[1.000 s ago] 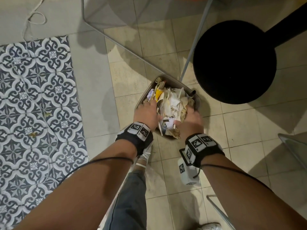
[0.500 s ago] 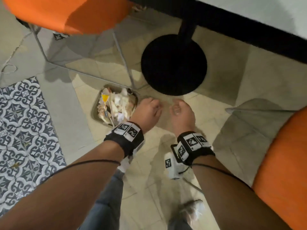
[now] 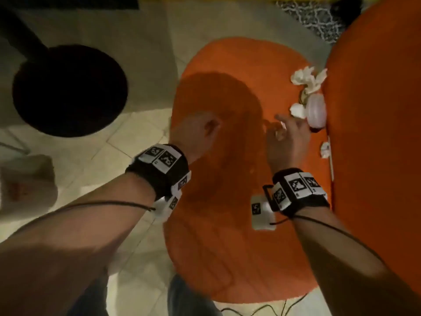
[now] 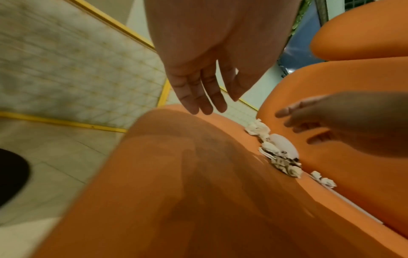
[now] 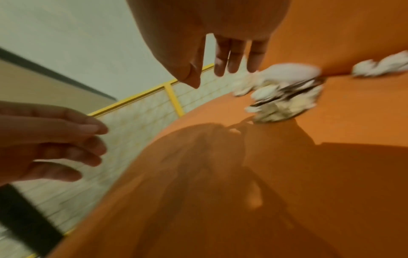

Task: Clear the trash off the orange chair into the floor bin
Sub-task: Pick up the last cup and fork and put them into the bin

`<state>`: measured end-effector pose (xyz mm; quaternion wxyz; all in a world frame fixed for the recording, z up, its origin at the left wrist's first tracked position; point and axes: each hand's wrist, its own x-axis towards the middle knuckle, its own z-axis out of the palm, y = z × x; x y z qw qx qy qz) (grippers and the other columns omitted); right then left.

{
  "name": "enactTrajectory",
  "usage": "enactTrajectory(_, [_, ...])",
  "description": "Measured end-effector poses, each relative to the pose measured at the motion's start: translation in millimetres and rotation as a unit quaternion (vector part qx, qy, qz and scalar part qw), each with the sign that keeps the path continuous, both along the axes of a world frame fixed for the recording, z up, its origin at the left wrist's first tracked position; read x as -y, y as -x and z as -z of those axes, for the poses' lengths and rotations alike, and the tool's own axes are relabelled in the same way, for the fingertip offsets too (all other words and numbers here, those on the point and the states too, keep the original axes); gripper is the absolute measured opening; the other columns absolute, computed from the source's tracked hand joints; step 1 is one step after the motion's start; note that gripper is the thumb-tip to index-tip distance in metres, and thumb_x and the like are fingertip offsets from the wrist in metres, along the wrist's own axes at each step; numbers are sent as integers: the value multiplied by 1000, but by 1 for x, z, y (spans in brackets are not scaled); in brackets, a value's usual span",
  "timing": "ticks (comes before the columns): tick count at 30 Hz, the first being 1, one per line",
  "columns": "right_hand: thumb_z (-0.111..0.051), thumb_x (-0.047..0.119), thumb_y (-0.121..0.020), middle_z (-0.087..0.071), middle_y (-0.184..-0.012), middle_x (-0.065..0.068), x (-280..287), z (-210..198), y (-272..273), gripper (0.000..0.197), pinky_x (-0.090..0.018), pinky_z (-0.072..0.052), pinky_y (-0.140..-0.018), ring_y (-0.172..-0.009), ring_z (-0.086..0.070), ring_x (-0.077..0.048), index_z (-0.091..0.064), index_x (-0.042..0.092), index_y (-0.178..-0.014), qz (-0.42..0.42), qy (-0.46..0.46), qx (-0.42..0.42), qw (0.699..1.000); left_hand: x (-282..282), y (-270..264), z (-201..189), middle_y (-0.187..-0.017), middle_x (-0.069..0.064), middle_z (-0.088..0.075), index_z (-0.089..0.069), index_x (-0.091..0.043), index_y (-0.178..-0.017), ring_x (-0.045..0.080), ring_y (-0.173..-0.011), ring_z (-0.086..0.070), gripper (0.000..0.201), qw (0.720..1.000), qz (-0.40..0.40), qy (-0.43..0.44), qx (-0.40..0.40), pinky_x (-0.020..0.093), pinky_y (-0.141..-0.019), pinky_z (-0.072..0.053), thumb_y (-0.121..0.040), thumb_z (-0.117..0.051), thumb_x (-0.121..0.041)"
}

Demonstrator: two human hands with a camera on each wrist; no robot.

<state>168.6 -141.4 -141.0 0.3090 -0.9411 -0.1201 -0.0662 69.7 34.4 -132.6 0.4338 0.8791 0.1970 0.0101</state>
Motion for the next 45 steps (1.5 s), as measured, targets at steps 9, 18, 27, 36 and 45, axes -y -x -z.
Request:
enactTrajectory(9, [-49,25,-92,-39,-139,-22,116,19,-56,64,-50,-35,-104,-126,-39,-41,-22,8,-146,175,191,-230,938,51,-108,8,-110,10,-56,-63,-17,-105,24,-100,-55,20,993,94,-66,28,28,-83,-38,-92,-54,-29])
enactTrajectory(18, [-48,42,-94,-35,-146,-21,97,34,-71,68,-45,-25,-110,-133,-32,-40,-23,10,-148,226,106,-240,938,73,-225,-16,-137,11,-41,-48,-18,-130,25,-125,-42,62,990,119,-69,44,35,-102,-39,-81,-62,-53])
enactTrajectory(27, [-52,65,-81,-35,-148,-7,54,37,-100,87,-45,-28,-111,-135,-30,-29,-25,14,-147,269,32,-253,929,126,-315,10,-155,9,-20,-29,-26,-143,35,-143,-16,97,917,317,-209,-119,57,-114,-18,-65,-57,-77])
enactTrajectory(36, [-58,37,-87,-41,-138,-12,29,40,-95,61,-40,-35,-96,-120,-38,-34,-38,10,-138,324,85,-237,912,140,-301,21,-139,10,-38,-42,-22,-132,31,-128,-36,73,908,347,-213,-96,46,-102,-37,-71,-73,-49])
enactTrajectory(45, [-76,28,-73,-50,-121,-12,46,42,-92,54,-40,-40,-94,-111,-47,-33,-54,14,-121,343,-71,-245,904,111,-305,-1,-135,7,-50,-42,-11,-136,24,-123,-49,77,950,228,89,-191,39,-102,-45,-70,-81,-22])
